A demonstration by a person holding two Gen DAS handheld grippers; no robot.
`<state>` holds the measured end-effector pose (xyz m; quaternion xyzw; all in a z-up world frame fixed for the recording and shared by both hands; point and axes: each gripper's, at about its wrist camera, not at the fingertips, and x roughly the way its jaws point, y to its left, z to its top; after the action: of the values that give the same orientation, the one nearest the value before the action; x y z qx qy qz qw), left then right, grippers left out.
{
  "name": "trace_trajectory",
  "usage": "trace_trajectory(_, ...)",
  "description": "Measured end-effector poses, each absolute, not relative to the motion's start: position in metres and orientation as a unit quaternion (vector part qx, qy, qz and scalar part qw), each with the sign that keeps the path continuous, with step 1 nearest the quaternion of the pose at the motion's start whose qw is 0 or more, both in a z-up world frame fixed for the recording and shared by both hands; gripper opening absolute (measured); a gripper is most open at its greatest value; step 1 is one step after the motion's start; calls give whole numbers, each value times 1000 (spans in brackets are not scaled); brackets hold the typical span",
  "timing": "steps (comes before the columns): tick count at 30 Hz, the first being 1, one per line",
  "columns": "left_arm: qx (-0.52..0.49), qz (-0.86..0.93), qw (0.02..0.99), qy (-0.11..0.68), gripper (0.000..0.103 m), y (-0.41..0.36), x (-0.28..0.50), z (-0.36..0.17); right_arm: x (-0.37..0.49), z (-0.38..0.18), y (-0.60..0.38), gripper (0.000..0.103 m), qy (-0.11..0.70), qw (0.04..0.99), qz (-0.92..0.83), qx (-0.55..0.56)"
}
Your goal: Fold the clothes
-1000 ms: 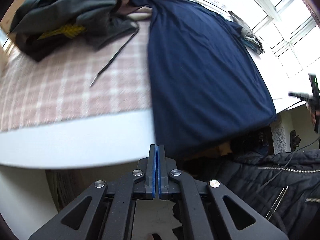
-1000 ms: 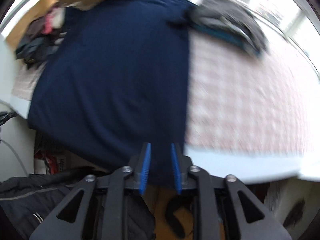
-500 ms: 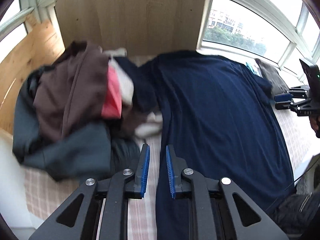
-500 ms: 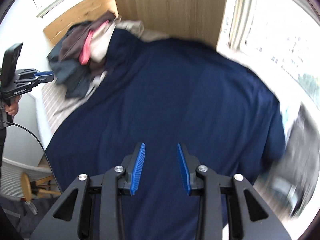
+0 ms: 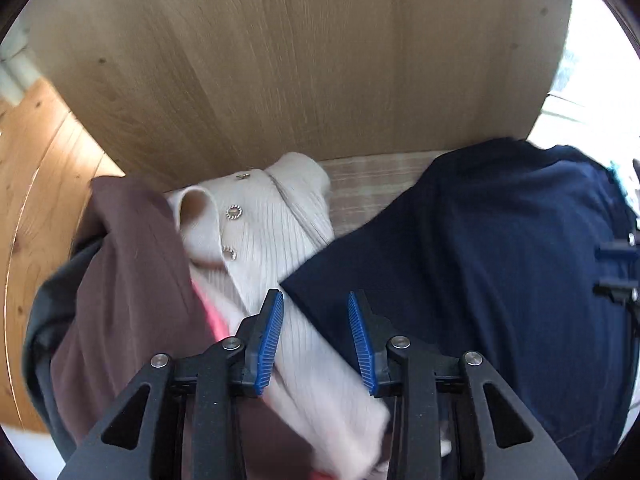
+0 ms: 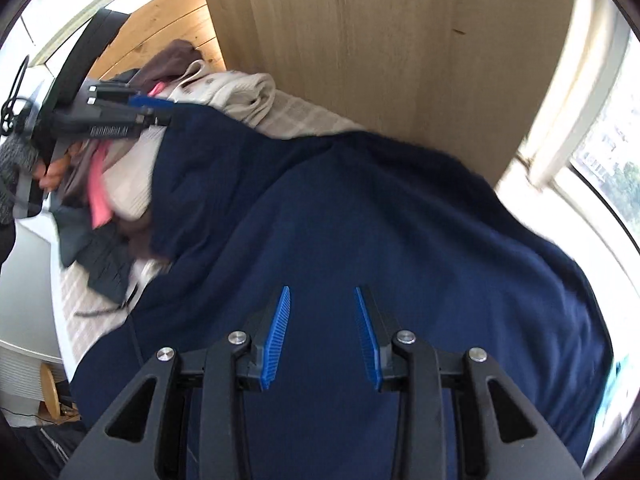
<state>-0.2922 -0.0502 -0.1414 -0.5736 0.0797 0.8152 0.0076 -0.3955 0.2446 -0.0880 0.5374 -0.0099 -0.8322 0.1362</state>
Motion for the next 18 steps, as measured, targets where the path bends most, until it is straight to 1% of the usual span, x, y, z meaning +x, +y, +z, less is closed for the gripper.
trace_trajectory(2, -580, 809, 11, 94, 34, -48, -296, -152, -423, -96, 243, 33, -10, 145, -831, 536)
trace_trajectory(6, -580, 809, 17, 98, 34, -47, -299, -159, -463, -111, 236, 33, 3, 146, -832, 535)
trace_trajectory(7, -578, 810, 19, 97, 33, -47, -299, -159, -470, -114, 233, 33, 6, 142, -833, 534)
trace_trajectory(9, -573, 814, 27, 90, 24, -47, -296, -158, -479, -123, 230, 33, 2, 132, -833, 538)
trace_trajectory(10, -574, 814, 30, 85, 17, -48, -295, -157, -483, -127, 228, 33, 0, 126, -832, 540)
trace_trajectory(11, -575, 814, 33, 79, 13, -50, -295, -157, -487, -130, 228, 33, -2, 122, -831, 543)
trace_trajectory(14, -569, 819, 44, 65, 8, -54, -291, -148, -494, -136, 225, 33, 0, 115, -828, 549)
trace_trajectory(18, -559, 826, 56, 44, 6, -62, -286, -128, -502, -145, 222, 33, 23, 102, -825, 556)
